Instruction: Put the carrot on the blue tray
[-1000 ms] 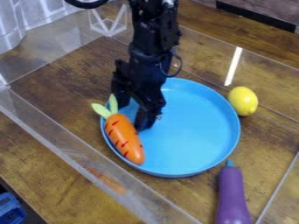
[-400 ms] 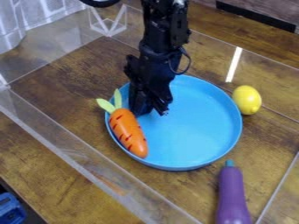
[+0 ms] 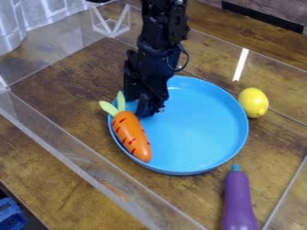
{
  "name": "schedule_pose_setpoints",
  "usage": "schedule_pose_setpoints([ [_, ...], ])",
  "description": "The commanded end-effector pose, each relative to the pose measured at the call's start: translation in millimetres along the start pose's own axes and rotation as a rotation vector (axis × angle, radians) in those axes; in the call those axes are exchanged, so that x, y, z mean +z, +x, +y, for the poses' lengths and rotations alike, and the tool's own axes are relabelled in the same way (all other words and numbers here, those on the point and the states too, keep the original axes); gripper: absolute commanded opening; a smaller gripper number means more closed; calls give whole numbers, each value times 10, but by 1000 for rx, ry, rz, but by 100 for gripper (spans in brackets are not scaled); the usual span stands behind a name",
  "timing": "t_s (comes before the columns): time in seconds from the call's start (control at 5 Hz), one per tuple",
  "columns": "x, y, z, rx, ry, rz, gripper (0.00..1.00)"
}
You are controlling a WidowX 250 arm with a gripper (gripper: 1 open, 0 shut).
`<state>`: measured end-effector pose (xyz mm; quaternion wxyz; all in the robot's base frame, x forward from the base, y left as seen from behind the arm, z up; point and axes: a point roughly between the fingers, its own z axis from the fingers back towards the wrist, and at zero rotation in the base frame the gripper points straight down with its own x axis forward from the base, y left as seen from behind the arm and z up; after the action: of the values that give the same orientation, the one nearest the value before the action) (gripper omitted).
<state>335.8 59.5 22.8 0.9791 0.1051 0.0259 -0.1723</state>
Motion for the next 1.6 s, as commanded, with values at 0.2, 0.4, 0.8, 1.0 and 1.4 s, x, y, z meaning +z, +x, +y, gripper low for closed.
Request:
schedule_pose_setpoints([
  [0.2,-183,-233,254,99,-13,79,100],
  [0.4,-224,-293,340,125,-20,93,100],
  [0.8,-288,-343,437,149,-40,100,0],
  [1.0,-293,-362,427,138,-48,97,0],
  [1.4,-290,-369,448,158,-68,100,0],
])
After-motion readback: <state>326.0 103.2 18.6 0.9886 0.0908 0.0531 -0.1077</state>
